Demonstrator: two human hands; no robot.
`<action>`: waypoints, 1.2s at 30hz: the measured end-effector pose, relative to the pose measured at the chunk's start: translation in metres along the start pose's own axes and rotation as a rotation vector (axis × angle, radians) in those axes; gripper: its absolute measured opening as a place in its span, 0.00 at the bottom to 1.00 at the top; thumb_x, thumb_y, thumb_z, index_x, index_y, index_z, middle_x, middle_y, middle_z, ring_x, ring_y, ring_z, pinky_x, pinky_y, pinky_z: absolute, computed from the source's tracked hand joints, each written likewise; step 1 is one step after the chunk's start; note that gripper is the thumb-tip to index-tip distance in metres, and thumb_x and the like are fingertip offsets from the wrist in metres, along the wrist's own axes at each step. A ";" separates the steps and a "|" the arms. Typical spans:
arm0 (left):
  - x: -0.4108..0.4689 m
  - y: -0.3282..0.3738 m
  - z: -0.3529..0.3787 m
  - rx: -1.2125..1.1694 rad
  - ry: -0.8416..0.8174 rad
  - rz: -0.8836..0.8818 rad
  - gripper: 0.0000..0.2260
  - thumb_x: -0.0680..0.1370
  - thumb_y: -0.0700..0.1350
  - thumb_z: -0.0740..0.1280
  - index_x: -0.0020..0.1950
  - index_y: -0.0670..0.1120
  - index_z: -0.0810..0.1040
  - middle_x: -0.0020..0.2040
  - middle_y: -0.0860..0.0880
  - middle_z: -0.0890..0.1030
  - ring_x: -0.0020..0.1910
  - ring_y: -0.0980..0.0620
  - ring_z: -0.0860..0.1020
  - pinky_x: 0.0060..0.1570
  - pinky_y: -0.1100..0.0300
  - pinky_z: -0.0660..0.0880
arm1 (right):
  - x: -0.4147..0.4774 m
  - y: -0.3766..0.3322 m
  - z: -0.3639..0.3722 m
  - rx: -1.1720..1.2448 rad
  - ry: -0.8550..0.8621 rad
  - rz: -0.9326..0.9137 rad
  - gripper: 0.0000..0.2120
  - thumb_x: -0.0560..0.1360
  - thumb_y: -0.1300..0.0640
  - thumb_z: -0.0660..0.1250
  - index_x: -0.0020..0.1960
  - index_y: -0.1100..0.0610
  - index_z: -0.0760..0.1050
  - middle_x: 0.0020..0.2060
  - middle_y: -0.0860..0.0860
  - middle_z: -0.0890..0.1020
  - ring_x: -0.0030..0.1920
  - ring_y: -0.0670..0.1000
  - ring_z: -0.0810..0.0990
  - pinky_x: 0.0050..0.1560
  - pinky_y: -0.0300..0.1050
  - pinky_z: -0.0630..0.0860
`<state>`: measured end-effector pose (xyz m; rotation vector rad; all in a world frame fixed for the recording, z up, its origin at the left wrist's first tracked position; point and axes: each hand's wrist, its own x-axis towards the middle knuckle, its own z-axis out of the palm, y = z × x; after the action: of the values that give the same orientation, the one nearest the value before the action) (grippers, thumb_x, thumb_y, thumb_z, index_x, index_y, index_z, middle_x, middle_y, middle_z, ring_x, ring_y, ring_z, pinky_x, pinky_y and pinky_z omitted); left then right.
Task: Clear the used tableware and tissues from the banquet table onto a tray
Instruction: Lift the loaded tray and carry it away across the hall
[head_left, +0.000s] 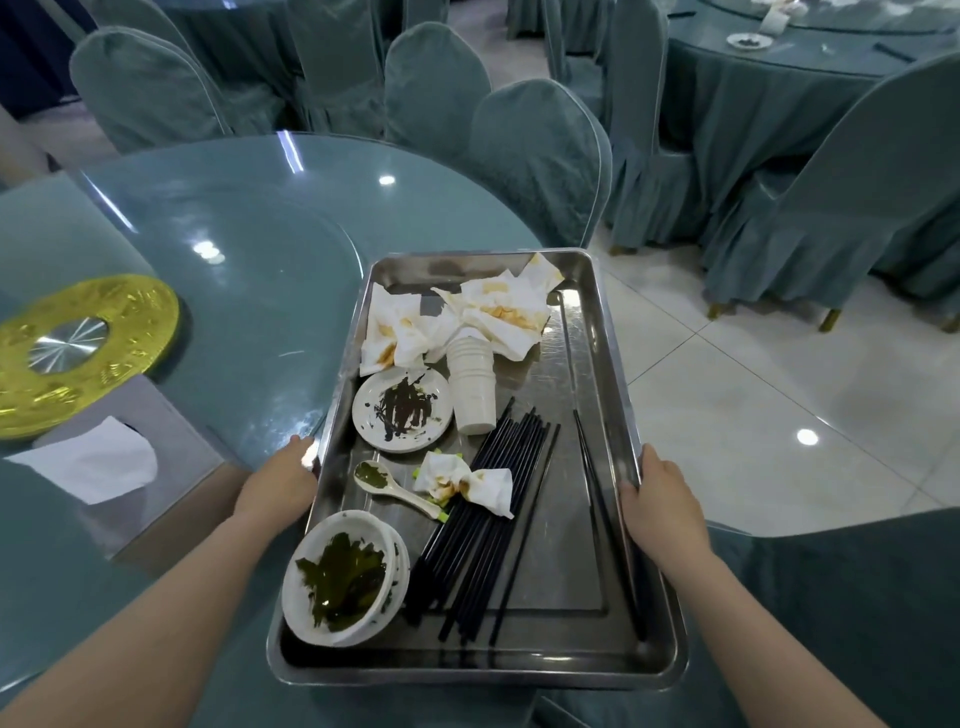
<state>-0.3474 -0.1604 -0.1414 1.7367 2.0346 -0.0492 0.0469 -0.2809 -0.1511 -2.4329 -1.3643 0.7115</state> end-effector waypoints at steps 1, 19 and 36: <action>-0.002 0.003 0.002 -0.058 0.059 0.001 0.23 0.79 0.39 0.58 0.74 0.48 0.66 0.75 0.46 0.66 0.67 0.44 0.71 0.61 0.52 0.70 | 0.004 -0.003 -0.001 0.000 0.002 -0.001 0.18 0.80 0.57 0.57 0.68 0.61 0.62 0.58 0.59 0.72 0.45 0.56 0.73 0.43 0.46 0.68; -0.038 0.014 0.034 -0.272 0.025 -0.087 0.37 0.77 0.36 0.62 0.78 0.56 0.47 0.61 0.42 0.76 0.36 0.51 0.77 0.29 0.61 0.73 | 0.032 -0.013 -0.003 0.168 -0.013 0.008 0.35 0.79 0.59 0.57 0.77 0.40 0.42 0.31 0.49 0.72 0.31 0.50 0.73 0.29 0.45 0.67; -0.140 -0.011 0.079 -0.487 0.088 -0.146 0.32 0.77 0.39 0.61 0.77 0.59 0.52 0.72 0.47 0.68 0.52 0.49 0.74 0.44 0.59 0.71 | -0.027 0.037 -0.004 0.142 -0.016 -0.033 0.38 0.78 0.60 0.60 0.76 0.36 0.43 0.34 0.46 0.71 0.32 0.47 0.73 0.28 0.39 0.65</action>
<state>-0.3187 -0.3179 -0.1637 1.3070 2.0162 0.4467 0.0638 -0.3234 -0.1570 -2.2945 -1.3099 0.7933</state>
